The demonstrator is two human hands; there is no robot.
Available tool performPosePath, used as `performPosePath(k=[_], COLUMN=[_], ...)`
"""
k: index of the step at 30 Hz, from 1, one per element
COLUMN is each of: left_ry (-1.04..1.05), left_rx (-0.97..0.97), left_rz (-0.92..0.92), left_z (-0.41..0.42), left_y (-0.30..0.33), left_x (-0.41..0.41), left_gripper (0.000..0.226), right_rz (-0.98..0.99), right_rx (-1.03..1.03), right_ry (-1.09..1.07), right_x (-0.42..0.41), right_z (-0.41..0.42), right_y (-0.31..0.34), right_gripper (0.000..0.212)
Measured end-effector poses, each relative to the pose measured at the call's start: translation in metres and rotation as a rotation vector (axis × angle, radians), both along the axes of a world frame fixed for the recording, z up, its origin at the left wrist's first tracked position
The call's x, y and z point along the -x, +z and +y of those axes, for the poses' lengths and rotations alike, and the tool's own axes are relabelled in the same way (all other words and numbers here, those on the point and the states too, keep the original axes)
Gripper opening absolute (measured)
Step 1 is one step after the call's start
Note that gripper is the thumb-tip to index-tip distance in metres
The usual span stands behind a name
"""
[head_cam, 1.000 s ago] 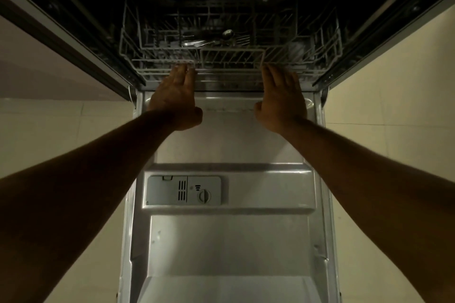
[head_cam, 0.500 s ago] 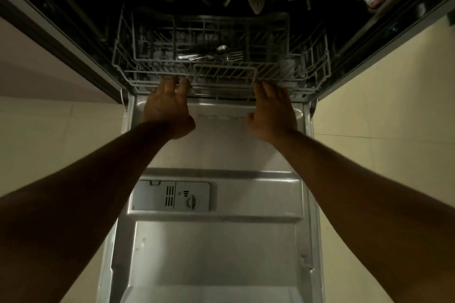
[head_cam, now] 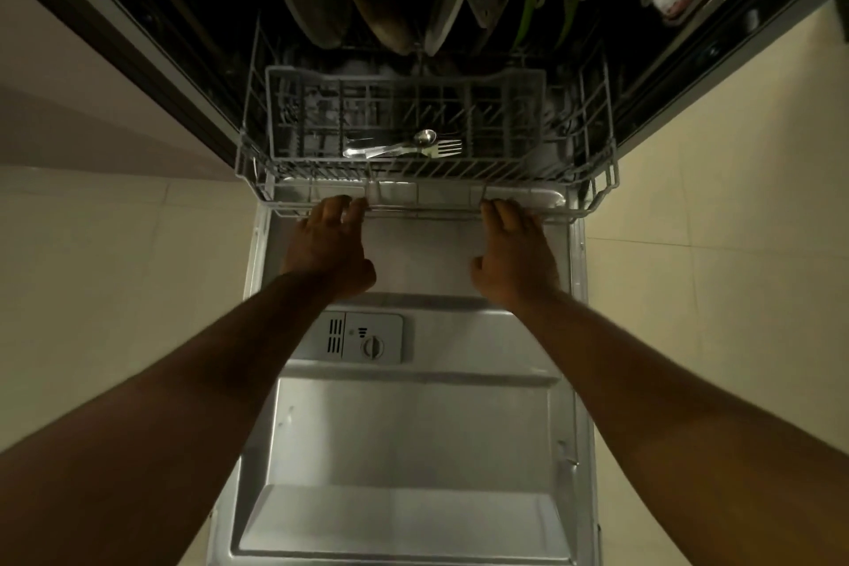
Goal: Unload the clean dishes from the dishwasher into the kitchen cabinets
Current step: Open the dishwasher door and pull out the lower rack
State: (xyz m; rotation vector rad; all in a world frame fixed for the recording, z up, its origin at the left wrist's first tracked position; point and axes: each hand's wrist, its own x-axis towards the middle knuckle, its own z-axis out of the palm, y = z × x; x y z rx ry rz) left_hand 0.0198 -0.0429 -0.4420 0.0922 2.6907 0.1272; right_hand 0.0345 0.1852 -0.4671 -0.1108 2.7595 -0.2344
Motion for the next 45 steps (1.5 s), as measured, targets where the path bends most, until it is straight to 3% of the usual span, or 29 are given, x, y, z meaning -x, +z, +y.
performPosePath(k=[14,20,28,45], left_ry=[0.014,0.03,-0.061,-0.154], left_rx=[0.006,-0.018,0.1,0.143], left_rz=[-0.138,-0.195,-0.359,-0.562], left_z=[-0.007,-0.002,-0.007,-0.02], left_y=[0.009,0.022,0.033,0.048], left_x=[-0.078,-0.113,-0.15,-0.223], left_gripper=[0.091,0.088,0.093,0.077], right_rz=[-0.041,-0.175,-0.294,-0.53], right_rx=[0.031,0.041,0.058,0.1], right_ry=[0.044,0.026,0.023,0.005], right_x=[-0.082,-0.111,-0.157,-0.242], right_z=[-0.006,-0.009,-0.014,-0.014], right_y=[0.008,0.022,0.03,0.042], right_gripper=[0.076,0.078,0.078,0.073])
